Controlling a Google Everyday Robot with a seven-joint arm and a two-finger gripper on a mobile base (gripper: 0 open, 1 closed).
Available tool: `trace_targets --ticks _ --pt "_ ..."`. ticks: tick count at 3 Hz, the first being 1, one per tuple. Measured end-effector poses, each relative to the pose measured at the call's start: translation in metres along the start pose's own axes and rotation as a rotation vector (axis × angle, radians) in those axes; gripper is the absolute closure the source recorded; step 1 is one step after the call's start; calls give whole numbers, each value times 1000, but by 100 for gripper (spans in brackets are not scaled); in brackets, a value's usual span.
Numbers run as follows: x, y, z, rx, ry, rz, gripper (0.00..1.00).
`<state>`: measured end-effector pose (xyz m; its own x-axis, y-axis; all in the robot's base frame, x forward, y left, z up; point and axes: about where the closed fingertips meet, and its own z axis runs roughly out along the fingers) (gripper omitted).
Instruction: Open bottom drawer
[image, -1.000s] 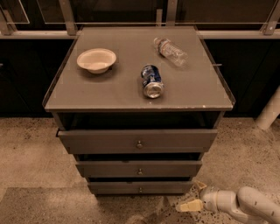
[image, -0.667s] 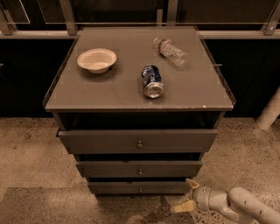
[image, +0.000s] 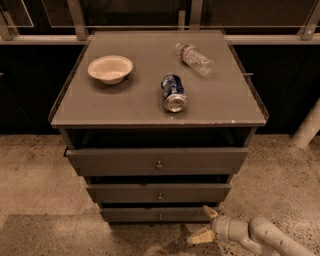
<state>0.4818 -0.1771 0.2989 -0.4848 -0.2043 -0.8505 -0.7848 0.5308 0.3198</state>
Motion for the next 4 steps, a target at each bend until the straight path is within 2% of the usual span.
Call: trace_targets --ticks 1,2,3,4 --pt "9 -2 11 0 -10 2 0" --pt "18 -16 30 14 -60 14 0" --pt "20 -39 43 36 -89 -6 0" --pt "20 -61 55 41 -87 -31 0"
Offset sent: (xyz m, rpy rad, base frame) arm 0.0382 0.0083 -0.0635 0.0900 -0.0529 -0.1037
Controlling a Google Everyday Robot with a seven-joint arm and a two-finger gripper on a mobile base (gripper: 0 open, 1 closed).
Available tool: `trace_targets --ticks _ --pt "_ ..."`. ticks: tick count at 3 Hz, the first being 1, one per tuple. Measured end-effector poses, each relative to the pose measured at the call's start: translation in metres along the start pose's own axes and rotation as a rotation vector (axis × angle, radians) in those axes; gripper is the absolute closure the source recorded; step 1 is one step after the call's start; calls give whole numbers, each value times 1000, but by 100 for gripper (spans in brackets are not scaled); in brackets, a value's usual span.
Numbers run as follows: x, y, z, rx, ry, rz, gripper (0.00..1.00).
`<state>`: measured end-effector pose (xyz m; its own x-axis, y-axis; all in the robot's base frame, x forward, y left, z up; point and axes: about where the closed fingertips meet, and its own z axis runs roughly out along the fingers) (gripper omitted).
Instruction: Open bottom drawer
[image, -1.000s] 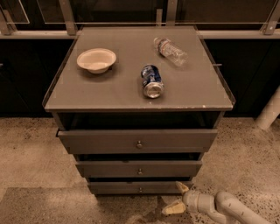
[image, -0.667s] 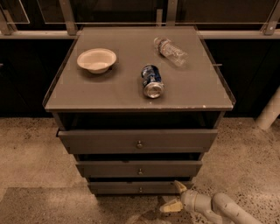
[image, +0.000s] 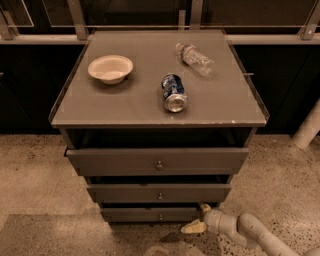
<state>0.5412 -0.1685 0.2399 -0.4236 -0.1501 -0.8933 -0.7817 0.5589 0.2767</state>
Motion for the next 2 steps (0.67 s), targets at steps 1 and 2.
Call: trace_targets --ticks 1,2 --pt "3 -18 11 -8 10 -14 0" --pt "6 -29 20 -19 23 -16 0"
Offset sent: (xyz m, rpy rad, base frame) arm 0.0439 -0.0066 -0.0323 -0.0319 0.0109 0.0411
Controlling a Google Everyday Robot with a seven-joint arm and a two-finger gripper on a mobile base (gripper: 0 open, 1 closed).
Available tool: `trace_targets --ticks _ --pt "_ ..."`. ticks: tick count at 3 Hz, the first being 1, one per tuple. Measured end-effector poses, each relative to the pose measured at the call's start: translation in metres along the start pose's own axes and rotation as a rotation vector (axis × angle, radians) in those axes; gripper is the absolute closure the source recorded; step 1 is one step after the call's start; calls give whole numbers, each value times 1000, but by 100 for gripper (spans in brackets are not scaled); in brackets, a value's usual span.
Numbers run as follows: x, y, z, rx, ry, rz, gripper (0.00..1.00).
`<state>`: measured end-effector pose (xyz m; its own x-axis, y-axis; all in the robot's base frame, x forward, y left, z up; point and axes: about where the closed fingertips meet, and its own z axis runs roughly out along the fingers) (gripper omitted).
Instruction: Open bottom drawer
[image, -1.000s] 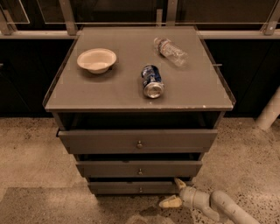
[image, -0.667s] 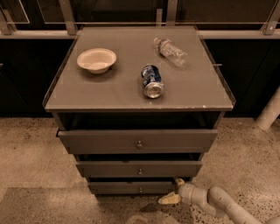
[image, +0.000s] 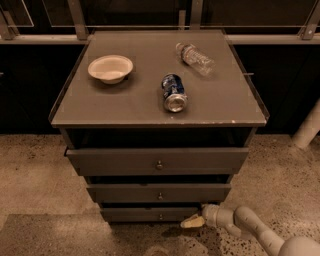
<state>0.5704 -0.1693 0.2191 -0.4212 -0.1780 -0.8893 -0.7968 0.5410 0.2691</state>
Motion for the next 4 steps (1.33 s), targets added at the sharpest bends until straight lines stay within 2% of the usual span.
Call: trace_targets --ticks 2,3,4 --pt "11 -11 14 -34 67 -10 0" --pt "10 -5 14 -56 89 -20 0" --pt "12 20 8 -142 180 -17 0"
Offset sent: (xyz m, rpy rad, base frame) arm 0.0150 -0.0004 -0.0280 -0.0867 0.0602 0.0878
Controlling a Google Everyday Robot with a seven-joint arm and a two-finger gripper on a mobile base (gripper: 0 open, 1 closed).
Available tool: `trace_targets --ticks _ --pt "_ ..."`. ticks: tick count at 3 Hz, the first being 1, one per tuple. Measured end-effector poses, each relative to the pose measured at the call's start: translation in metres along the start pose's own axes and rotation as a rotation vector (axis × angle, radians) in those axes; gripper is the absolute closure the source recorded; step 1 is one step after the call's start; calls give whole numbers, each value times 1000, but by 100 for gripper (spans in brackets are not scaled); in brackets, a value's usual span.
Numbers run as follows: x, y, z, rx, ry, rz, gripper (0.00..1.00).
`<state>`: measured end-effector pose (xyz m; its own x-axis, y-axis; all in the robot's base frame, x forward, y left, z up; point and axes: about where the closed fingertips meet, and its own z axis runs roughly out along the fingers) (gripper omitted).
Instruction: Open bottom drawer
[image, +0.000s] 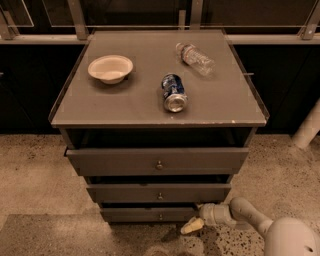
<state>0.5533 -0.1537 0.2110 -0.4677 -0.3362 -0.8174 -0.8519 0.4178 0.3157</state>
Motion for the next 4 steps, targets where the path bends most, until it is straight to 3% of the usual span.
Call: trace_targets --ticks 1,2,3,4 --pt "9 32 -5 -105 77 75 0" --pt "13 54 -7 -182 106 154 0" --pt "12 55 -8 -182 106 154 0" --pt "13 74 -10 -270 127 227 0"
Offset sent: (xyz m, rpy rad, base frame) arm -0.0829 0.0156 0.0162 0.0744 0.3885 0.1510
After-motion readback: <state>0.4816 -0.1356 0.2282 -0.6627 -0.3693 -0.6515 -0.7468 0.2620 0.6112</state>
